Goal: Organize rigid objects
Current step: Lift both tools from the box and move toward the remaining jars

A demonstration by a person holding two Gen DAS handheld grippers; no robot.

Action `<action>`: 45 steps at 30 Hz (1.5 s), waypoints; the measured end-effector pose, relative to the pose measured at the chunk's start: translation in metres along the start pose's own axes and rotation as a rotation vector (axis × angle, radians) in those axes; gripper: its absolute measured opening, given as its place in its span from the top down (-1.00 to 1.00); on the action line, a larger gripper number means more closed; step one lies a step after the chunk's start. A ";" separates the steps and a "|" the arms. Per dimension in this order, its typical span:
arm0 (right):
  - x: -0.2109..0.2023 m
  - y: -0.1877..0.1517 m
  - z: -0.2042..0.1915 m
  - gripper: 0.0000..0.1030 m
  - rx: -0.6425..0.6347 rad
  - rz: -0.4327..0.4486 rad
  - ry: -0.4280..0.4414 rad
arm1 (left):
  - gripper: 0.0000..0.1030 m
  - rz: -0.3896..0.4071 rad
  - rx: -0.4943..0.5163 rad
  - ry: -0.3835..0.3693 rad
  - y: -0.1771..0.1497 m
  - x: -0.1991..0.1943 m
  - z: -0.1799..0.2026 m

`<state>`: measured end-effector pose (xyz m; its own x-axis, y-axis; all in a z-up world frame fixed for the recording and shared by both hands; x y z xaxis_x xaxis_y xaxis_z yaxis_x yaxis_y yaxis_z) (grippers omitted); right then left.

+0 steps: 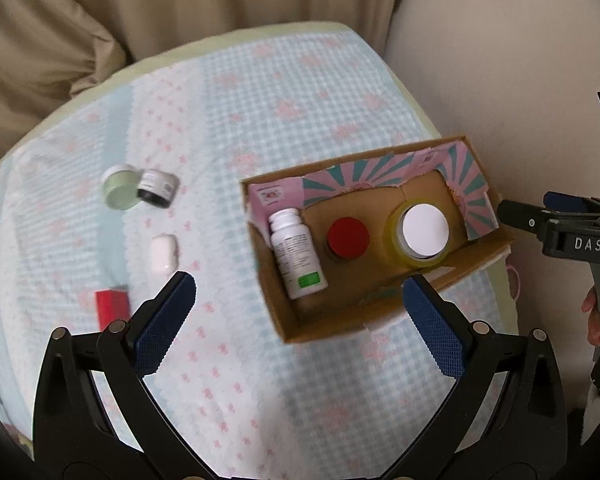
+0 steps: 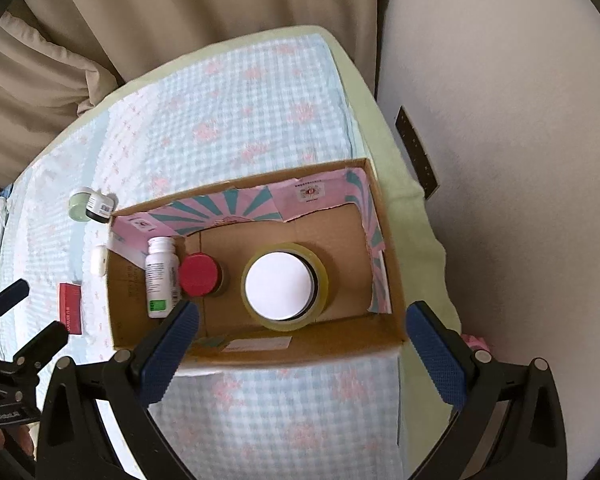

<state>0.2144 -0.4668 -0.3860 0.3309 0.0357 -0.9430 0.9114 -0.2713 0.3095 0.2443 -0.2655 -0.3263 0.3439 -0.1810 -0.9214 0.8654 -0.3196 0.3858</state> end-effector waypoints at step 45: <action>0.028 0.038 -0.368 -1.00 -0.644 0.065 0.111 | -0.99 -0.128 -0.359 0.028 -0.129 0.011 -0.320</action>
<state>0.3488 -0.1223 -0.3554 0.3817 0.1474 -0.9125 0.8416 0.3526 0.4090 0.2530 0.0713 -0.4011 0.2306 -0.1334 -0.9639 0.9728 0.0095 0.2314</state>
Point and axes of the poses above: each gripper's, at about its wrist camera, not at the fingertips, and x roughly the way its jaws point, z to its right, y to its top, the point moved 4 cm from there along x, roughly the way its jaws point, and after that the axes turned 4 degrees about x, right-handed, at the moved point
